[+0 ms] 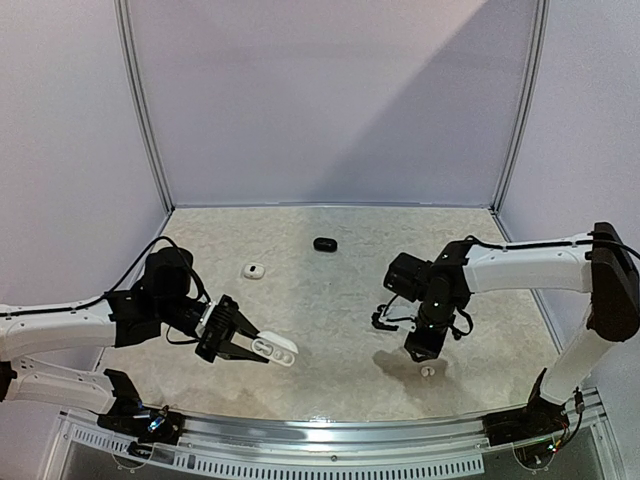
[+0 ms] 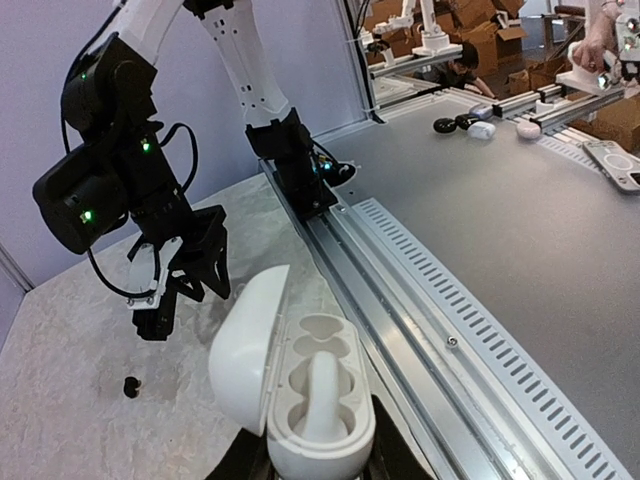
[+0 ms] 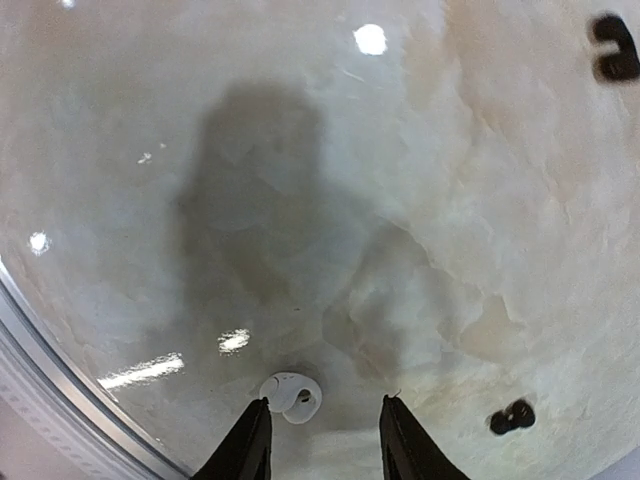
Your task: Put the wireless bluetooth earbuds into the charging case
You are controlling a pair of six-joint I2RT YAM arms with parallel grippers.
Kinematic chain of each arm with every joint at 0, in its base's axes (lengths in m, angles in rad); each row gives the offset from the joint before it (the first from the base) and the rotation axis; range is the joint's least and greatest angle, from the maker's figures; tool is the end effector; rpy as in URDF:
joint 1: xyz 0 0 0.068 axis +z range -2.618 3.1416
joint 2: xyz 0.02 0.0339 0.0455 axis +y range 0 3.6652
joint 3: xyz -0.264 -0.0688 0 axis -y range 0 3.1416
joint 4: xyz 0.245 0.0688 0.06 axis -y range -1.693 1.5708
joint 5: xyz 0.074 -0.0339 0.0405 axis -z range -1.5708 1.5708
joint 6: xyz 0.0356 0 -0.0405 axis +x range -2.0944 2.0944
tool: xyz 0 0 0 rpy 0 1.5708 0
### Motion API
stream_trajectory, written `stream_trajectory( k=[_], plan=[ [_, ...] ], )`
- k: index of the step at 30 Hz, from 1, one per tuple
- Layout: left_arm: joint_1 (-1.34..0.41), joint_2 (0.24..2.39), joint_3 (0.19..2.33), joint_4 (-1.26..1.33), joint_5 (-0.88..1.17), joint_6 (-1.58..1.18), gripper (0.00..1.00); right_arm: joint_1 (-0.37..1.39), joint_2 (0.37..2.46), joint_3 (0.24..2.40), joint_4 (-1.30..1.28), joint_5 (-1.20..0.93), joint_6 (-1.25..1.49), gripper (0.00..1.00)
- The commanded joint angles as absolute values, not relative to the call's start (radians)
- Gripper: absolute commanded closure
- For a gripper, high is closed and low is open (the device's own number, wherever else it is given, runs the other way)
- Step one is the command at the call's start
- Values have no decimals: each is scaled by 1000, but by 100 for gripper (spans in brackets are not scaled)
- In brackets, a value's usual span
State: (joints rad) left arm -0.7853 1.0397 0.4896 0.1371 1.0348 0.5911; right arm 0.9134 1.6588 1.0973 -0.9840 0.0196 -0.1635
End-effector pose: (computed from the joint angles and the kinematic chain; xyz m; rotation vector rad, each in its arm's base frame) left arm 0.1275 -0.1708 0.2272 1.6720 0.9718 -1.1416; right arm 0.1749 0.2254 0.1873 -1.5949 2.6709 -0.0140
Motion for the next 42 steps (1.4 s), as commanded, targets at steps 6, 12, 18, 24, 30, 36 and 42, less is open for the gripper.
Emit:
stream_trajectory(
  k=[6,12,18,24,30,36,42],
  plan=[
    [-799,1029,520,91,1038,603,100,834,1674,1032,-929,-89,-558,67],
    [-799,1038,519,98,1037,609,100,832,1663,1000,-887,-81,-601,65],
    [-798,1043,520,100,1038,603,100,824,1688,992,-910,-89,-631,66],
    [-798,1045,525,98,1033,606,100,824,1705,990,-920,-102,-634,66],
    [-796,1047,526,87,1032,611,100,824,1703,1016,-978,-116,-641,66],
    [-796,1048,525,84,1028,618,100,827,1700,1019,-1016,-133,-636,66],
    [-795,1051,526,84,1028,624,100,849,1705,1017,-1014,-141,-631,69]
  ],
)
